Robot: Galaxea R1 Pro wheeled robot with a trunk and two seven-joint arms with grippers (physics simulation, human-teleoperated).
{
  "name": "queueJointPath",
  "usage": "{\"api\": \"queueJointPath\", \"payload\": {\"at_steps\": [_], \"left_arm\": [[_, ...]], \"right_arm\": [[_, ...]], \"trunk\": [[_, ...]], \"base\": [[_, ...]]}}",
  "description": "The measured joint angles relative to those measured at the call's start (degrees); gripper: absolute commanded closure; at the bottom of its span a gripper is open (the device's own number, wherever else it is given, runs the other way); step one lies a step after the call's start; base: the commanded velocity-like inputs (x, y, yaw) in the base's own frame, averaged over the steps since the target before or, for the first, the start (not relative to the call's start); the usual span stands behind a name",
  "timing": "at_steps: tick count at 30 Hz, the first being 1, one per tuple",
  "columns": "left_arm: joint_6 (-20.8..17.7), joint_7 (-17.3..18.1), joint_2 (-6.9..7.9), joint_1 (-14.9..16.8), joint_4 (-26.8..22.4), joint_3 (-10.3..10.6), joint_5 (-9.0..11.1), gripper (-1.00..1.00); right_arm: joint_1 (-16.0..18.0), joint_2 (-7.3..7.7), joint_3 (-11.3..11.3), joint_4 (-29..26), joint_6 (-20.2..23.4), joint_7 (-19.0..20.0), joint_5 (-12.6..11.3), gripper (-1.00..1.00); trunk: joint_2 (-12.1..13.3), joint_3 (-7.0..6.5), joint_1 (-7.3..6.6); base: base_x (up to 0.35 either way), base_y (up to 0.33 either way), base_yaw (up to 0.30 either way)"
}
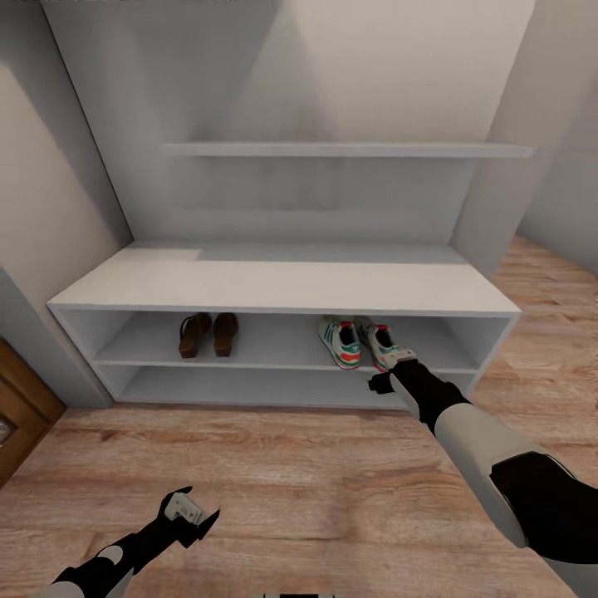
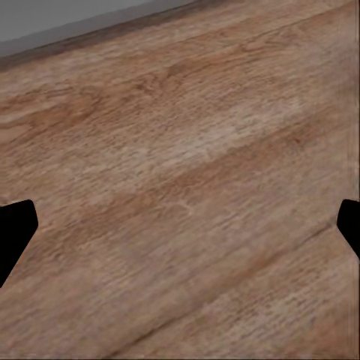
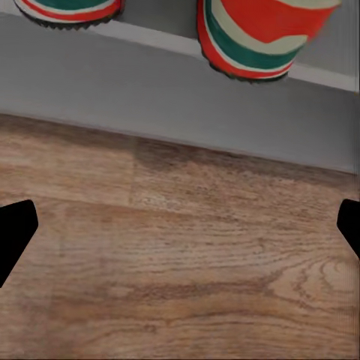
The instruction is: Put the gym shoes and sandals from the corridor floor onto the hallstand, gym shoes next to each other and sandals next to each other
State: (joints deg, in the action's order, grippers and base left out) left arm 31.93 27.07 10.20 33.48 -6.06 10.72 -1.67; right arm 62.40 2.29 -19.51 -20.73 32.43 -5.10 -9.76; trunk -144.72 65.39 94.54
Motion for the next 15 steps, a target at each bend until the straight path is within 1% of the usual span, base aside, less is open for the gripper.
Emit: {"api": "queueJointPath", "payload": {"at_steps": [12, 15], "left_arm": [[-0.02, 0.0, -0.02, -0.01, 0.0, 0.02, 0.0, -1.0], [-0.02, 0.0, -0.05, 0.0, 0.0, 0.05, 0.0, -1.0]], "right_arm": [[-0.21, 0.06, 0.0, 0.22, -0.12, 0.06, 0.0, -1.0], [-1.11, 0.15, 0.02, 0.51, -0.29, 0.13, -0.01, -1.0]], "trunk": [[0.0, 0.0, 0.0], [0.0, 0.0, 0.0]], "base": [[-0.282, -0.165, 0.0], [-0.218, -0.128, 0.0]]}}
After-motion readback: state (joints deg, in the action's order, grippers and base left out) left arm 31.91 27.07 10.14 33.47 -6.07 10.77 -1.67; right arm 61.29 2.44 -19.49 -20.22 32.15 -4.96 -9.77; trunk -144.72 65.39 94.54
